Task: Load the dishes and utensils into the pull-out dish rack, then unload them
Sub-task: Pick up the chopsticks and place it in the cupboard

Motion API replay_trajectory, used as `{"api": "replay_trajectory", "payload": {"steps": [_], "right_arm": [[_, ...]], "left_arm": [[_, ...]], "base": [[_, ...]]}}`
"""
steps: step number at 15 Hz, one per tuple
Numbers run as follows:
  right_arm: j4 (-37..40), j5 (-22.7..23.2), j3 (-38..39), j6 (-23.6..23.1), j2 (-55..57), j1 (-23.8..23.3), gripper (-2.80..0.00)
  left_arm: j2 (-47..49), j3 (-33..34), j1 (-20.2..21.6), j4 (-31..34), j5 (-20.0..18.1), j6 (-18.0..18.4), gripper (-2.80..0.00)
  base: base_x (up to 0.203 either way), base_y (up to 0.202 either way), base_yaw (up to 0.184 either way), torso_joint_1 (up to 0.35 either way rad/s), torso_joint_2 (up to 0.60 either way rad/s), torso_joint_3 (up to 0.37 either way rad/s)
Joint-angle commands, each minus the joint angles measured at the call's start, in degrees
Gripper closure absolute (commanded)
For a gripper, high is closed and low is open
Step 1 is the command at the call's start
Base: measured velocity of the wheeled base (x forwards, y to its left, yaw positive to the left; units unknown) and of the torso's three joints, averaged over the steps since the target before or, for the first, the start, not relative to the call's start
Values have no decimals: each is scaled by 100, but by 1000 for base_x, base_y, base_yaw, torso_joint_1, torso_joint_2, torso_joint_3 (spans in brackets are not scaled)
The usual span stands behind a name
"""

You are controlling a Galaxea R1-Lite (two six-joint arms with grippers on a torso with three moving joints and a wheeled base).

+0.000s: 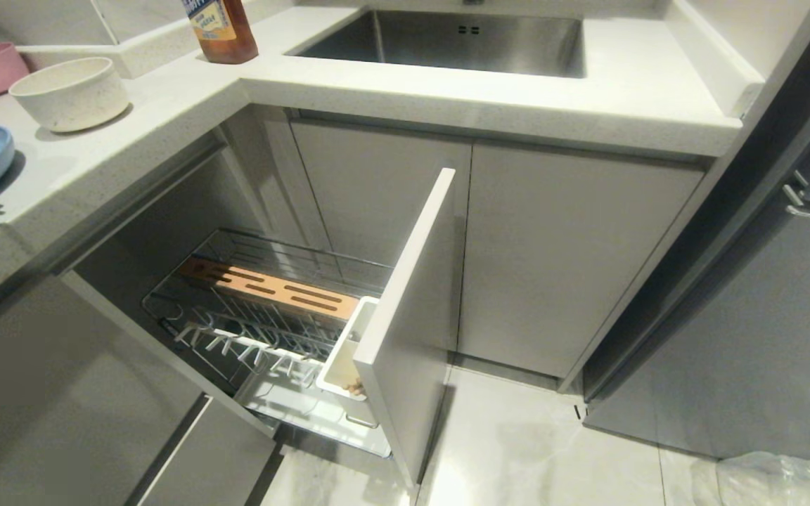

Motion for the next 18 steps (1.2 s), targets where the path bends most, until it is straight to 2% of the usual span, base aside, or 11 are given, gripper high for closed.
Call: {"api": "replay_trajectory", "payload": {"steps": [1,2,13,16,18], "right_arm": [[0,1,0,0,5,0,0],[0,1,0,0,5,0,0],[0,1,0,0,5,0,0],[0,1,0,0,5,0,0],[0,1,0,0,5,0,0]], "left_arm": [[10,19,1,21,17,-10,-268],[10,11,1,14,17,31,0],[-50,-6,-7,12,9,49,0],[-449,-57,-17,12,7,56,0],[-888,-128,-192,-5,1,65,0]], "base": [[0,0,0,0,0,0],[0,0,0,0,0,0],[0,0,0,0,0,0],[0,0,0,0,0,0],[0,0,0,0,0,0]]}}
